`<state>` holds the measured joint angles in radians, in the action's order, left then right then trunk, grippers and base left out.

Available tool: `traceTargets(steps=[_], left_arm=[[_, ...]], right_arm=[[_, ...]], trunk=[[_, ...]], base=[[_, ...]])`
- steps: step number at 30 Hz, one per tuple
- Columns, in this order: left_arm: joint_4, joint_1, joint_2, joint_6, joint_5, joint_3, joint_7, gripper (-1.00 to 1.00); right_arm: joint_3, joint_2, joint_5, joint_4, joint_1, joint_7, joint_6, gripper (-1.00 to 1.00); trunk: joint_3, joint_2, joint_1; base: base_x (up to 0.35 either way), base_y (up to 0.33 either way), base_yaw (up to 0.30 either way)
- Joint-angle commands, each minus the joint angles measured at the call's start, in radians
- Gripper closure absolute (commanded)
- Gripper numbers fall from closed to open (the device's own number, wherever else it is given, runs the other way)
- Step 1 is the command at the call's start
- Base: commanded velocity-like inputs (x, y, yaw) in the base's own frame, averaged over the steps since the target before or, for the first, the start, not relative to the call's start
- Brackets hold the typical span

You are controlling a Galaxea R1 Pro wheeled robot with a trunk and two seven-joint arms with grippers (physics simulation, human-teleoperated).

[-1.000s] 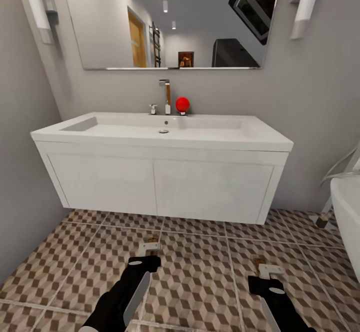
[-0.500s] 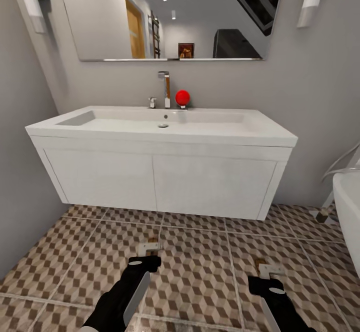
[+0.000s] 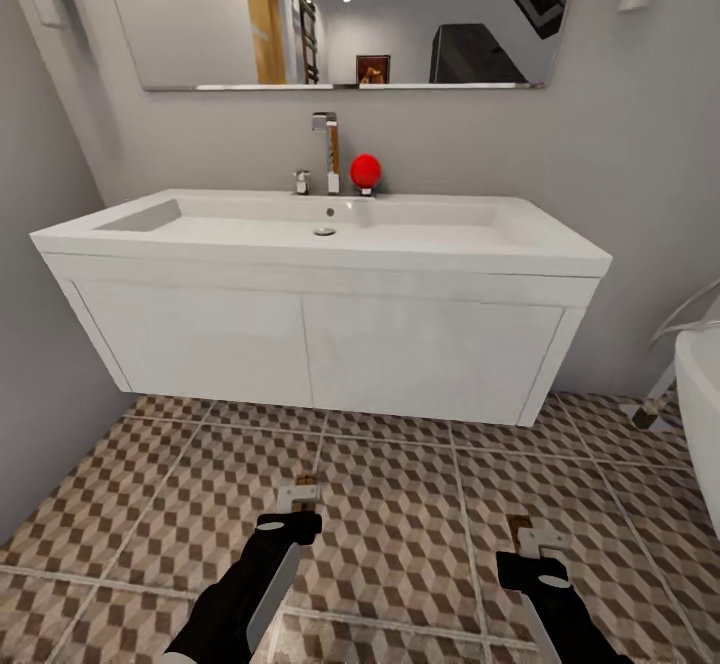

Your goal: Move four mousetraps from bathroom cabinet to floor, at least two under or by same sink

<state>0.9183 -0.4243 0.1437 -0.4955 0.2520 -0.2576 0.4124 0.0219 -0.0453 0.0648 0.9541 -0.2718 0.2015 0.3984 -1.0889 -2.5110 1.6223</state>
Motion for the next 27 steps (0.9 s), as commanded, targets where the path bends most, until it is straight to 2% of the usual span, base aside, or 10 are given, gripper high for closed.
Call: traceTargets(steps=[1, 16, 27], left_arm=[[0.002, -0.001, -0.001, -0.003, 0.009, -0.003, 0.011, 1.0], [0.002, -0.001, -0.001, -0.003, 0.007, -0.004, 0.012, 1.0], [-0.007, -0.001, 0.0, -0.008, 0.01, -0.005, 0.012, 1.0]], right_arm=[[-0.001, 0.0, 0.007, 0.002, 0.0, 0.005, 0.004, 1.0], [-0.001, -0.001, 0.007, 0.002, 0.0, 0.006, 0.004, 1.0], [-0.003, -0.003, 0.002, -0.004, -0.001, 0.011, 0.002, 1.0]], trunk=[[-0.005, -0.001, 0.0], [-0.063, -0.004, 0.007], [-0.063, -0.004, 0.007]], base=[[0.0, 0.0, 0.0], [0.0, 0.0, 0.0], [0.0, 0.0, 0.0]])
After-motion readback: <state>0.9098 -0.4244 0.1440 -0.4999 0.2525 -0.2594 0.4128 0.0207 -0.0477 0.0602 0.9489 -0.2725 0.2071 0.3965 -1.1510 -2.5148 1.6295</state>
